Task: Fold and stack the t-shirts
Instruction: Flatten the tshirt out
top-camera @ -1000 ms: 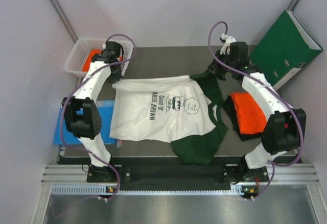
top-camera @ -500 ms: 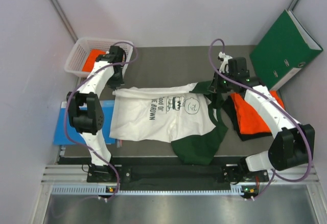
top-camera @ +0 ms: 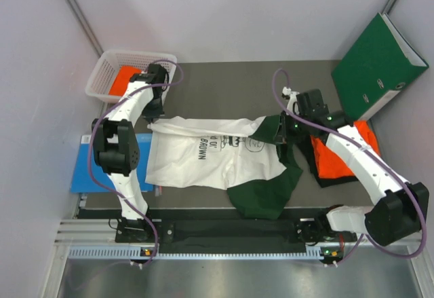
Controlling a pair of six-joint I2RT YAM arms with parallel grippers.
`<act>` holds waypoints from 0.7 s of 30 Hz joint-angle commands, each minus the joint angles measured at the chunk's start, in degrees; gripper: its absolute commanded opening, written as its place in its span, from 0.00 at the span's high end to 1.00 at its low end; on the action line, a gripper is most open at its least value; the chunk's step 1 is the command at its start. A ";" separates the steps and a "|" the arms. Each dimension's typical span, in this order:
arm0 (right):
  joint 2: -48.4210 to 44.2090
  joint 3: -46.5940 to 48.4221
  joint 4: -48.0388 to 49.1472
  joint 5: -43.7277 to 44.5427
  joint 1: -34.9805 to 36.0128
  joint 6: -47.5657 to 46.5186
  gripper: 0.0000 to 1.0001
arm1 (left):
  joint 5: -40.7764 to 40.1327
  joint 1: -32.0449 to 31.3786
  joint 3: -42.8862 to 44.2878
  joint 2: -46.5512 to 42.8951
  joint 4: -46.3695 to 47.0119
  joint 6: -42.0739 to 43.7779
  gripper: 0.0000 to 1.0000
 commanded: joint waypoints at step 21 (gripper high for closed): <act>-0.25 -9.43 21.13 20.81 -0.49 0.75 0.02 | 3.63 0.28 0.80 -1.08 7.83 -0.22 0.01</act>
